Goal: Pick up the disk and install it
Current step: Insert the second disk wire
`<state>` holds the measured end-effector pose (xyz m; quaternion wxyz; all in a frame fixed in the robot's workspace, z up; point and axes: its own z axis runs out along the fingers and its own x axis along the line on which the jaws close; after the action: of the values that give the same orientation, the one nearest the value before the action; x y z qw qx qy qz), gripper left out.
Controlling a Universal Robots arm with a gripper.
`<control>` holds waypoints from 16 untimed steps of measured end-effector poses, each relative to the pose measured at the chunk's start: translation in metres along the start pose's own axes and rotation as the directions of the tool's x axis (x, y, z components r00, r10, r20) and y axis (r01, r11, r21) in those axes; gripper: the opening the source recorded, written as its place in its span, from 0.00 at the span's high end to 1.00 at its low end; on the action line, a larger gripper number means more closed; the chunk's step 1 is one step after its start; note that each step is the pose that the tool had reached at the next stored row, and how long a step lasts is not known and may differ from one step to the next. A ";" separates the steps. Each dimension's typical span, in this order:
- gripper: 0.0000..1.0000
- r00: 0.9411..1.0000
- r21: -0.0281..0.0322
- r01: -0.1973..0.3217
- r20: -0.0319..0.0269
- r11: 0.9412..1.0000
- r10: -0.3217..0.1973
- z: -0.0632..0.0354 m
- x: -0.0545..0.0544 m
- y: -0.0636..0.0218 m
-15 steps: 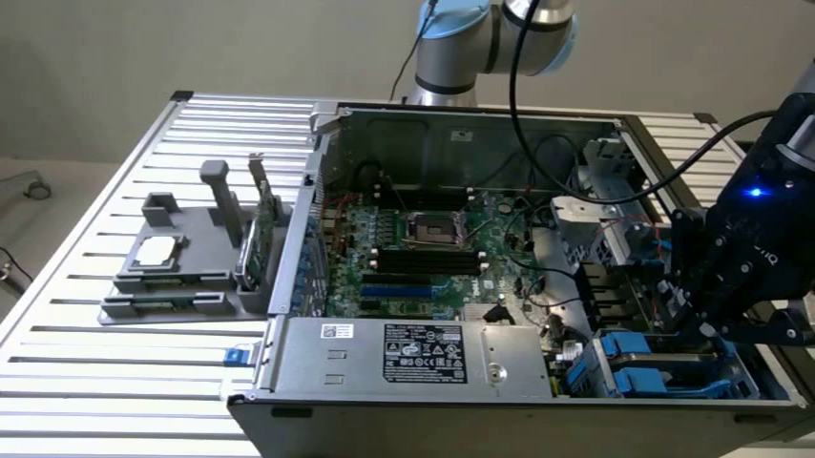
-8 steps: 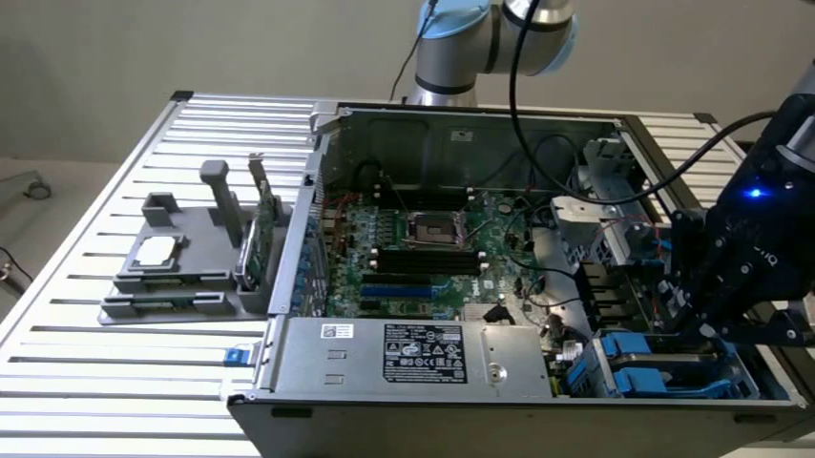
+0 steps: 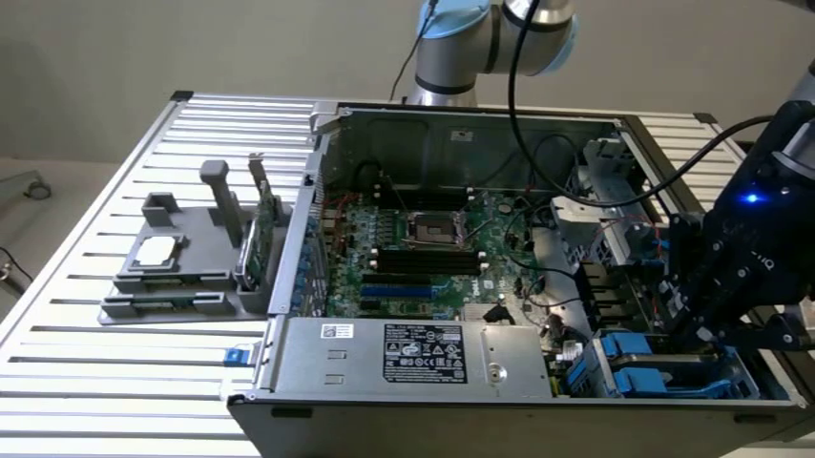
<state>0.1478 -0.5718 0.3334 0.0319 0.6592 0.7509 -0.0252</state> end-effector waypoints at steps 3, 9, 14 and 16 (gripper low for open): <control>0.83 1.000 0.000 0.000 0.000 1.000 0.000 0.0011 0.000 -0.0002; 0.83 1.000 0.000 0.000 0.000 1.000 0.000 0.0025 -0.001 -0.0003; 0.83 1.000 0.001 0.000 0.000 1.000 0.000 0.0028 -0.001 -0.0002; 0.76 1.000 0.001 0.000 -0.002 1.000 0.000 0.0034 -0.001 -0.0002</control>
<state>0.1478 -0.5728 0.3300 0.0310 0.6592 0.7509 -0.0250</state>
